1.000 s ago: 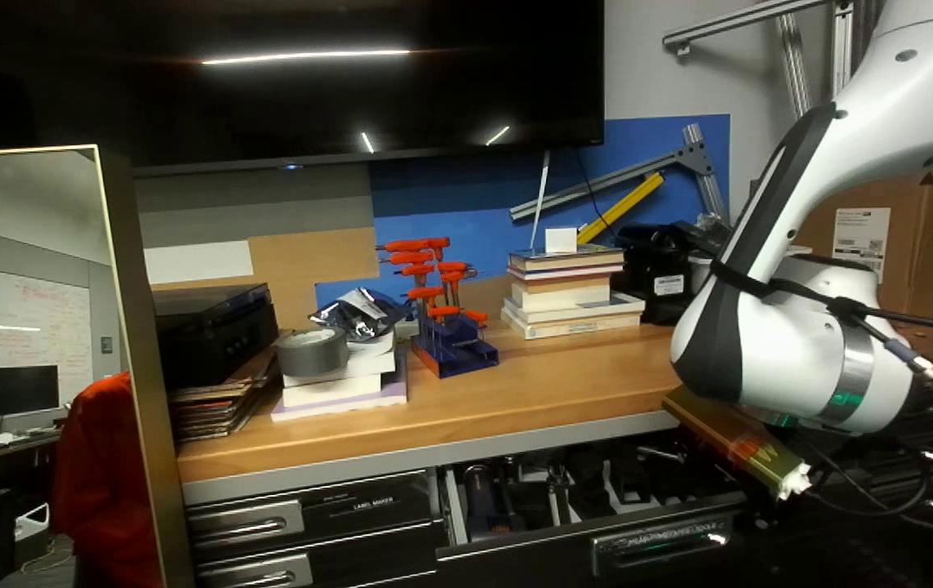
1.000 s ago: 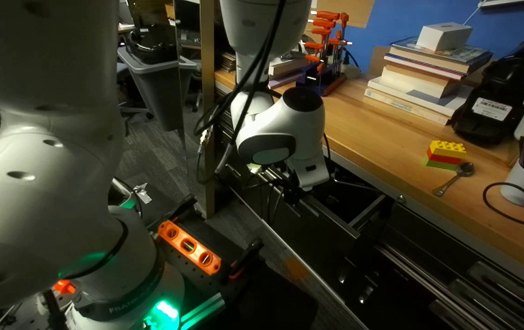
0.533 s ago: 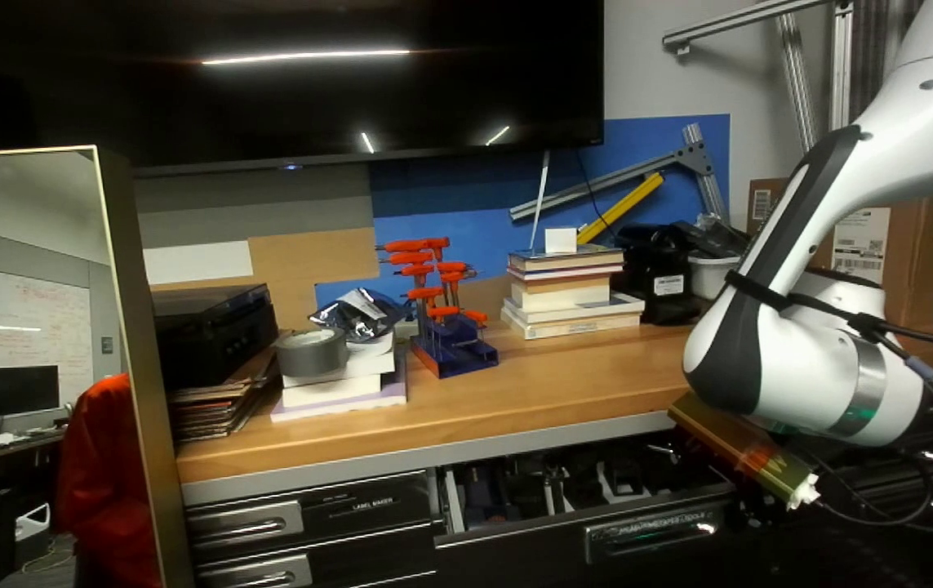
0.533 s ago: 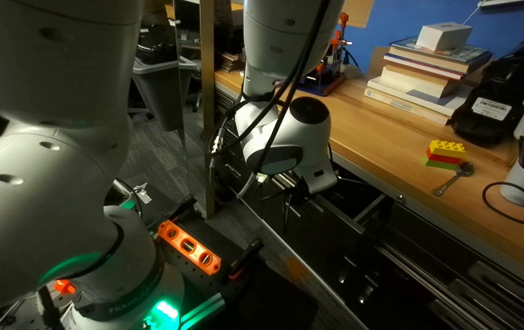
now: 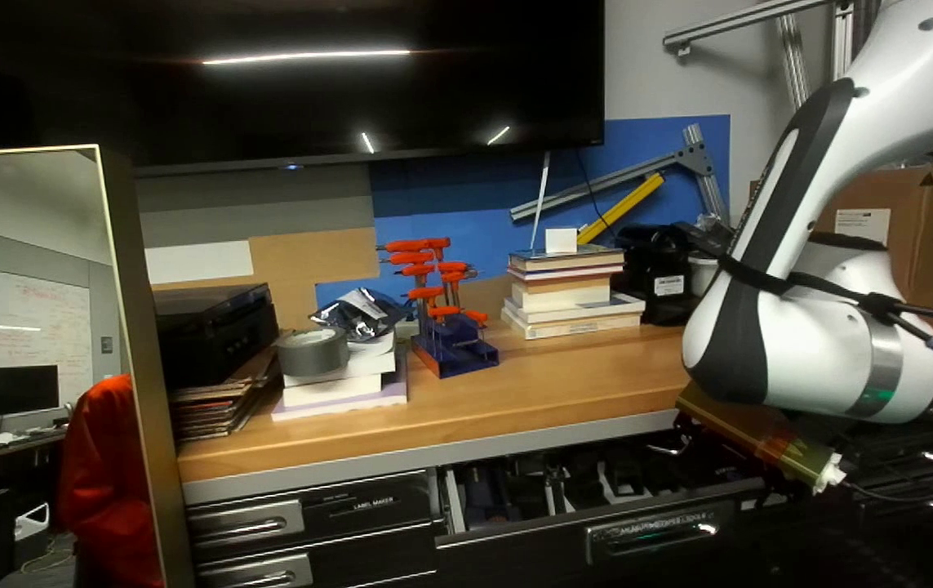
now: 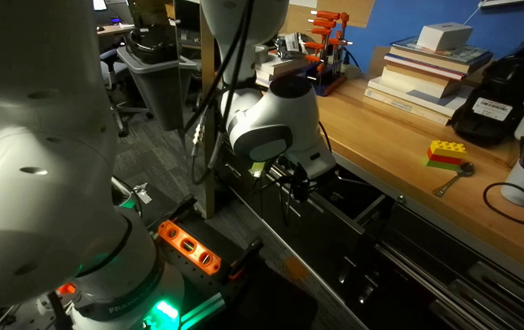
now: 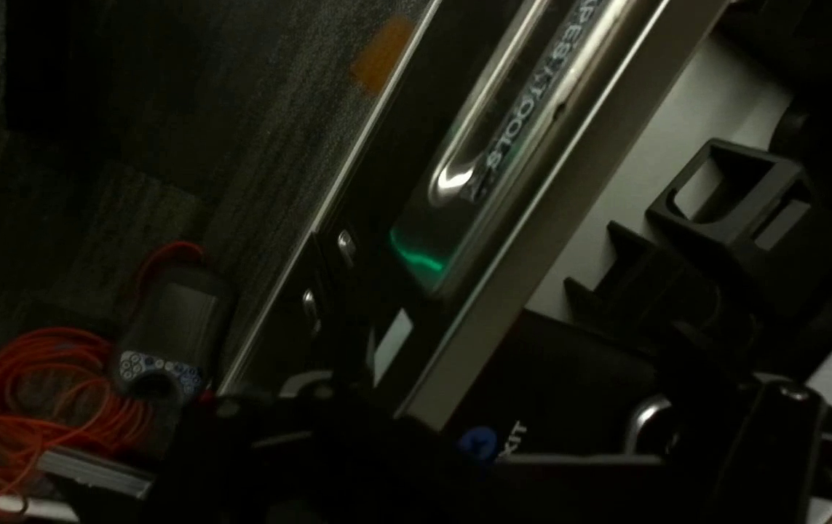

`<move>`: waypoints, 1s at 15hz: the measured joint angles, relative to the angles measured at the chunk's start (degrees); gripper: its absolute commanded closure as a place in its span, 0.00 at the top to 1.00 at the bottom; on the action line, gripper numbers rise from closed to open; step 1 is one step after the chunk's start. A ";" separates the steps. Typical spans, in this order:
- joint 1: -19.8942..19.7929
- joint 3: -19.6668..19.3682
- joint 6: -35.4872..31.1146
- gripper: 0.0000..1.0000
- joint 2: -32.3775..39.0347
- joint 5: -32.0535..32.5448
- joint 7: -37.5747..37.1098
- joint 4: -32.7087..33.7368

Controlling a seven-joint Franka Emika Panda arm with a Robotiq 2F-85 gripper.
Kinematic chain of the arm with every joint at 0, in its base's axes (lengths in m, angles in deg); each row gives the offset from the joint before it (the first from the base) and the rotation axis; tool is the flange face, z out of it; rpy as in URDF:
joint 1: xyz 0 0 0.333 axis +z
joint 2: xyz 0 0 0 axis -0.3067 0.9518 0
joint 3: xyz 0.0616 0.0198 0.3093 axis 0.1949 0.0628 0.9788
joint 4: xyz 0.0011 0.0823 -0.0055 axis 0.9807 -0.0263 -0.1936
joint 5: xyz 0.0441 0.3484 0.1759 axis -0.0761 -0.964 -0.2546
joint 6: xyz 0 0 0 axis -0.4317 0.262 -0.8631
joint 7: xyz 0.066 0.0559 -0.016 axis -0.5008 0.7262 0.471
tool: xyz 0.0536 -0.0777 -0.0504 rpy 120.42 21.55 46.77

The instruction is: Put the black objects inside the drawer and close it

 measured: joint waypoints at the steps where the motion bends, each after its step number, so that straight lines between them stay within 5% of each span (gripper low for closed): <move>1: 4.47 -3.84 0.69 1.00 -1.57 -4.96 3.37 0.03; 5: 21.93 -20.76 -2.18 1.00 -0.72 -25.24 18.17 -0.28; 8: 34.07 -28.53 -6.36 1.00 3.53 -39.71 23.24 -0.12; 12: 44.22 -30.42 -8.10 1.00 7.14 -59.81 31.13 -0.39; 15: 46.41 -28.81 -9.16 1.00 7.24 -72.52 39.99 -0.36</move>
